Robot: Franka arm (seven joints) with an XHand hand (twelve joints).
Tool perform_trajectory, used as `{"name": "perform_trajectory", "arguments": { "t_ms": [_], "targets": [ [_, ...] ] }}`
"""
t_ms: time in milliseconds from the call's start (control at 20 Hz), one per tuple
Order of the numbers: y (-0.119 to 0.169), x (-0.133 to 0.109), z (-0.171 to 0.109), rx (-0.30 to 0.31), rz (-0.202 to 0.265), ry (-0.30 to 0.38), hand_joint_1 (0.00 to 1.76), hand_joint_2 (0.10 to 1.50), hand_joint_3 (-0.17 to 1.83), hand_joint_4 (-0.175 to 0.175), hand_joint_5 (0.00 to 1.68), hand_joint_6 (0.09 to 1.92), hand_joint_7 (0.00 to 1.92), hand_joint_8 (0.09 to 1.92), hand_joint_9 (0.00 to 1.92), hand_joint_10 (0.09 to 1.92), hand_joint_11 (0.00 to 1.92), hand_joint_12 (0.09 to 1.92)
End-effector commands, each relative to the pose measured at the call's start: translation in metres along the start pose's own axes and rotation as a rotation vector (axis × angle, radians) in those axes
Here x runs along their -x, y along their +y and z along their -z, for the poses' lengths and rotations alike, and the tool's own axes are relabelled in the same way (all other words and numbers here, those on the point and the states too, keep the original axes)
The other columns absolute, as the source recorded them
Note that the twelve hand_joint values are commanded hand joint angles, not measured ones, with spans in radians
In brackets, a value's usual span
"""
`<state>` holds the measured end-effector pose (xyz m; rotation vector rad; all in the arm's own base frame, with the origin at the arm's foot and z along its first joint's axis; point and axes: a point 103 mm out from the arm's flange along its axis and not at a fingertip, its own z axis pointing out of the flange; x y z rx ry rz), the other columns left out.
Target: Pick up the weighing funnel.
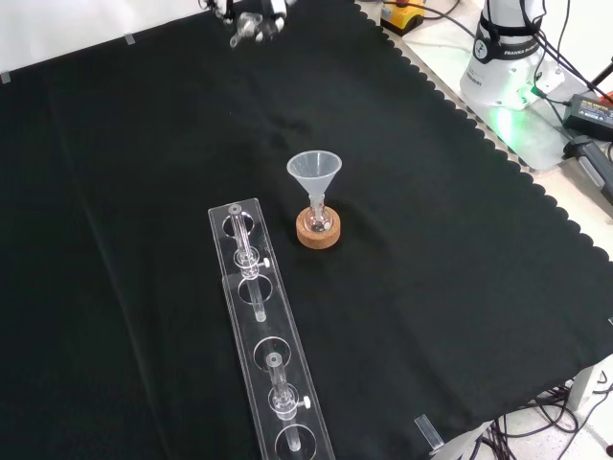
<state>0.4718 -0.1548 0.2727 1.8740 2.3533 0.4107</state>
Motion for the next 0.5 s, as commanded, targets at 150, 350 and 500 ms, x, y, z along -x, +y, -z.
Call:
{"name": "perform_trajectory", "arguments": {
  "t_ms": [150, 350, 500],
  "targets": [
    [0.055, -0.097, 0.044, 0.047, 0.128, 0.158, 1.24, 0.15, 1.4, 0.175, 1.54, 0.66, 1.91, 0.36, 1.91, 0.09, 1.63, 0.54],
    [0.069, -0.121, 0.033, 0.029, 0.13, 0.146, 1.24, 0.15, 1.4, 0.175, 1.54, 0.66, 1.91, 0.36, 1.92, 0.09, 1.63, 0.54],
    [0.075, -0.134, 0.031, 0.025, 0.126, 0.138, 1.24, 0.15, 1.4, 0.175, 1.54, 0.67, 1.91, 0.37, 1.92, 0.09, 1.63, 0.54]
  ]
}}
